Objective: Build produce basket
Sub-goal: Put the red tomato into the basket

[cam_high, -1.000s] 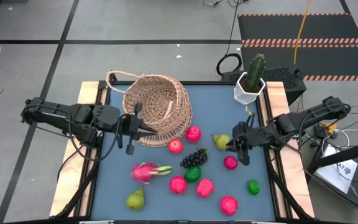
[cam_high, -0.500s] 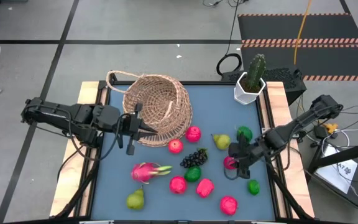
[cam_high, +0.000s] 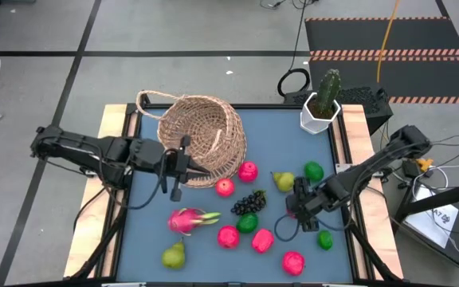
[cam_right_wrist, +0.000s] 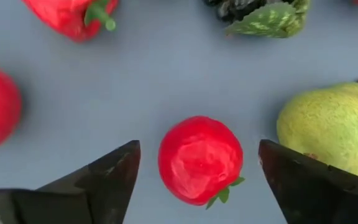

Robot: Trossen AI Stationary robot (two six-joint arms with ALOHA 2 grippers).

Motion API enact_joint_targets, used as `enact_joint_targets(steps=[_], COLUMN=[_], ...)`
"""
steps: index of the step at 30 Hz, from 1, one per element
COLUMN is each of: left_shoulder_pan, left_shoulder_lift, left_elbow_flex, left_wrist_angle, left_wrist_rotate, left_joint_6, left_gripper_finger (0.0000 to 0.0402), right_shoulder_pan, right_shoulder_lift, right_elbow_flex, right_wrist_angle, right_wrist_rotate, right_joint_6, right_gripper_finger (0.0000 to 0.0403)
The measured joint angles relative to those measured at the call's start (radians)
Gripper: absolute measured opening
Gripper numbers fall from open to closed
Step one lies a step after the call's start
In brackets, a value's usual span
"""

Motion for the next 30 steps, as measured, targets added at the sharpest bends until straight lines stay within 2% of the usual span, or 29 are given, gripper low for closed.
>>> enact_joint_targets(steps=[8,24,30], left_shoulder_pan=[0.0,0.001,0.001], left_shoulder_lift=[0.0,0.0,0.0], left_elbow_flex=[0.0,0.0,0.0], left_wrist_angle=[0.002,0.002,0.002], left_wrist_rotate=[0.0,0.0,0.0], left_joint_6=[0.001,0.002,0.001], left_gripper_finger=[0.0031,0.0031,0.0031], right_shoulder_pan=[-0.002,-0.029,-0.03], right_shoulder_lift=[0.044,0.127,0.146], right_elbow_flex=[0.0,-0.002,-0.063], right_wrist_angle=[-0.005,-0.035,-0.002], right_wrist_rotate=[-0.028,-0.057,-0.082], right_joint_6=[-0.045,-0.096,-0.099], right_gripper_finger=[0.0353,0.0354,0.0354])
